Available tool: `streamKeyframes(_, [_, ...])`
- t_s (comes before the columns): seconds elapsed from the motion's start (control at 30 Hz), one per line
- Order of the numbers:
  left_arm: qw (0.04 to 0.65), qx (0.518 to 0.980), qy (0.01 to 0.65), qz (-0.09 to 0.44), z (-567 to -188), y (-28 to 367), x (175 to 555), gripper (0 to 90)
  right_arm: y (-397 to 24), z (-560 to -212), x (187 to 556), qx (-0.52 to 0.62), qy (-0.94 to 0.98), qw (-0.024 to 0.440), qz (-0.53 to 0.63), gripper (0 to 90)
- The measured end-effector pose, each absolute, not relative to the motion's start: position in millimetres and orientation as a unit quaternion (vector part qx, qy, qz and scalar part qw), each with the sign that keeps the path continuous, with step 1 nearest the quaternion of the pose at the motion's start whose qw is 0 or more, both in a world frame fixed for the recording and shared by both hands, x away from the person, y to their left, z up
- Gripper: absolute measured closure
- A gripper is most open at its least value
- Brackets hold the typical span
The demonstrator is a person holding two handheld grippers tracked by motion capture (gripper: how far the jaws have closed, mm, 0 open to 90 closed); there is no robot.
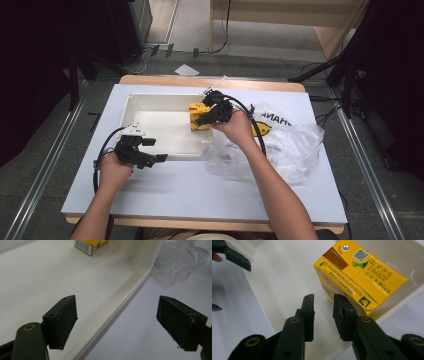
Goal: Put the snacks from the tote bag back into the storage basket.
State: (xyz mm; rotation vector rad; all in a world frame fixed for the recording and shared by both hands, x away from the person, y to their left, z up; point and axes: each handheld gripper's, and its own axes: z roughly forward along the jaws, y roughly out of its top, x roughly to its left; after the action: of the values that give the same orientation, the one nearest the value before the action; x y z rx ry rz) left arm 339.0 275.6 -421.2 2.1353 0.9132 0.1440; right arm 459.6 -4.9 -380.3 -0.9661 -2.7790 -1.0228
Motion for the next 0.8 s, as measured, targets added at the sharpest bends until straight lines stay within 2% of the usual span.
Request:
streamKeyframes(0.37, [0.393,0.846,0.355,0.054,-421.9,272.7,341.8,17.7,-16.4,-370.3,453.5,-0.309,-0.886,0.024,-0.344,57.4])
streamKeyframes(0.8, [0.388,0.848,0.357,0.056,-422.9,272.6,340.6,17.7,-36.7,-367.2,443.2,-0.315,-0.879,0.020,-0.356,52.9])
